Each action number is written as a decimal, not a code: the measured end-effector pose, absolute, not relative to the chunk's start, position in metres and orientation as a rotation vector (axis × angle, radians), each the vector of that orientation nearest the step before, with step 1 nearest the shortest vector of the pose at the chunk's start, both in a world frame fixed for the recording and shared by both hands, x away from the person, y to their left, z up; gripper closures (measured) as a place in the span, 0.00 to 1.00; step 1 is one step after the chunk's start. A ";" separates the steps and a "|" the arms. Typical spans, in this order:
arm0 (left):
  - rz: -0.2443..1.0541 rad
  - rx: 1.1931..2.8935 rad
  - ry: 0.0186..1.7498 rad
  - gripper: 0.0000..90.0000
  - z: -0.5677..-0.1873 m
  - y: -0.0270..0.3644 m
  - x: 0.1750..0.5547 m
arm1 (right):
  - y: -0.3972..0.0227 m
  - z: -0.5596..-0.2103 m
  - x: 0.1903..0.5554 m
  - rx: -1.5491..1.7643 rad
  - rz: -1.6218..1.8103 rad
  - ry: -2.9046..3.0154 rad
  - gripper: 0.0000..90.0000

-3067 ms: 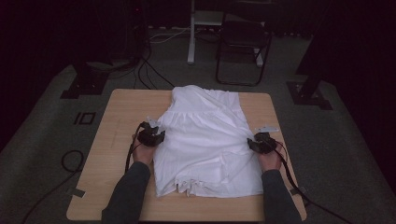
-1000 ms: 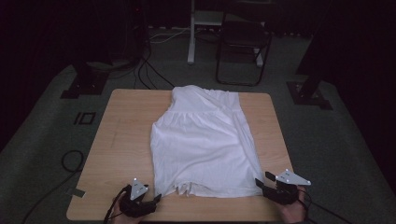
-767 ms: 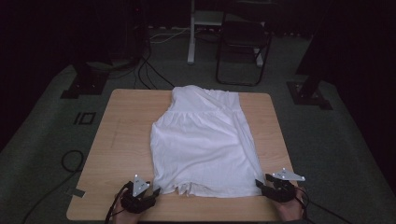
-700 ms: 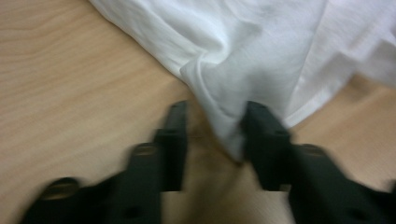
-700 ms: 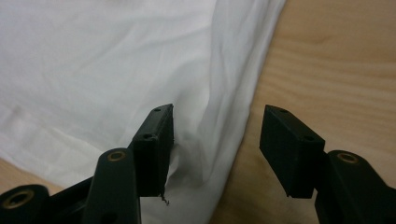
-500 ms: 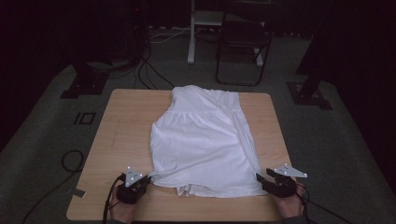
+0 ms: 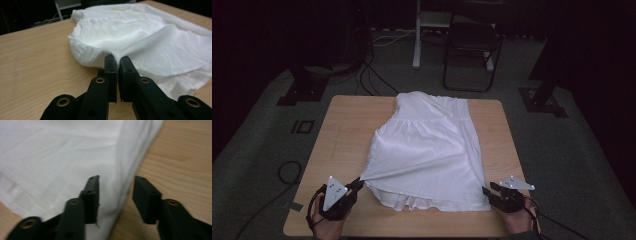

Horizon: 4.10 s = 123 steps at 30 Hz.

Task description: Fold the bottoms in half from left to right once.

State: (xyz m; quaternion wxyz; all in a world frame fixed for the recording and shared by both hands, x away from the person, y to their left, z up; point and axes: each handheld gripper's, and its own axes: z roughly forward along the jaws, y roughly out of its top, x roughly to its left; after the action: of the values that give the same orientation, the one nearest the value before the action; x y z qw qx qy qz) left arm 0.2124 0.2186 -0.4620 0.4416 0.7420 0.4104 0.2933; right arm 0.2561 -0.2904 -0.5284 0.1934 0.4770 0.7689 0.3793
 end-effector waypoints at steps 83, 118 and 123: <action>0.438 1.923 1.277 0.40 -0.504 0.222 0.391 | -0.237 -0.516 0.397 1.250 1.043 2.198 0.52; 0.491 2.019 1.264 1.00 -0.533 0.245 0.273 | -0.287 -0.542 0.324 1.403 0.966 2.178 0.98; 0.472 2.053 1.243 0.97 -0.534 0.243 0.258 | -0.287 -0.539 0.302 1.393 0.943 2.233 0.98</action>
State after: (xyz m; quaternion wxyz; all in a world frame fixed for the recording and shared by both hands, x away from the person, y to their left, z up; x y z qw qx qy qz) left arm 0.2579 0.2429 -0.5338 0.3410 0.7892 0.4776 0.1813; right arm 0.3022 -0.2874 -0.5390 0.1721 0.4908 0.7868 0.3322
